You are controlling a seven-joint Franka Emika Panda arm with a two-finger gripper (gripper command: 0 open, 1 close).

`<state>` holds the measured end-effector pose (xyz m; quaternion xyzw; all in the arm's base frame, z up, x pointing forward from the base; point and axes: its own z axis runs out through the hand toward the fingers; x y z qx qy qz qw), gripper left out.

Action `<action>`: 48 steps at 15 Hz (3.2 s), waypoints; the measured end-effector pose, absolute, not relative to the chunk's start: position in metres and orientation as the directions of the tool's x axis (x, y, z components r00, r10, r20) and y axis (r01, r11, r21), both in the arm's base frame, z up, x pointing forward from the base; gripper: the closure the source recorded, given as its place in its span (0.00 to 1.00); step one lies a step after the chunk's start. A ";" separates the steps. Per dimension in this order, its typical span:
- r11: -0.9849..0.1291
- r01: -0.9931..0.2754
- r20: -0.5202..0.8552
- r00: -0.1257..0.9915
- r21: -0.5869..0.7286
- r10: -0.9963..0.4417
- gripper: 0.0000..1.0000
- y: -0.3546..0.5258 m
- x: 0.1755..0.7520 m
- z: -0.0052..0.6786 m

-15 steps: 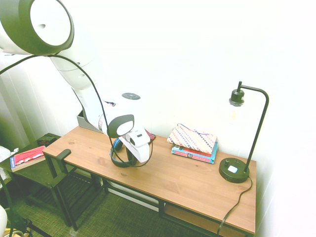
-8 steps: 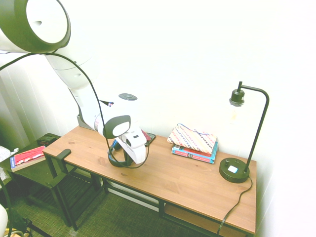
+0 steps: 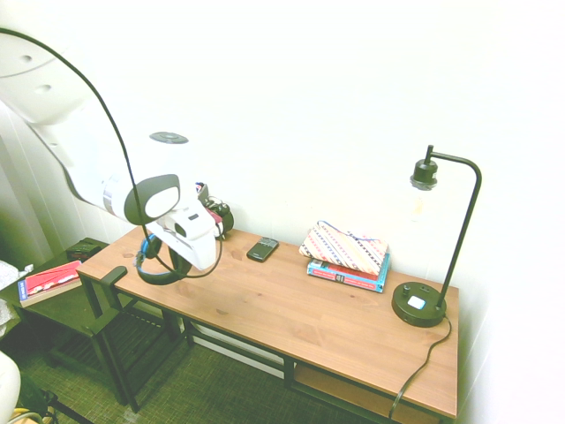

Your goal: Hang the headphone

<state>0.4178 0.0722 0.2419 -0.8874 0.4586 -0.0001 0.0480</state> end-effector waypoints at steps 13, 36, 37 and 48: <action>-0.934 -0.356 0.043 0.934 0.020 -0.355 1.00 0.249 0.356 0.151; -0.925 -0.362 0.018 0.932 0.115 -0.362 0.00 0.284 0.393 0.062; -0.925 -0.361 0.019 0.932 0.115 -0.362 0.00 0.285 0.396 0.064; -0.938 -0.340 0.041 0.940 0.064 -0.338 0.00 0.310 0.404 0.145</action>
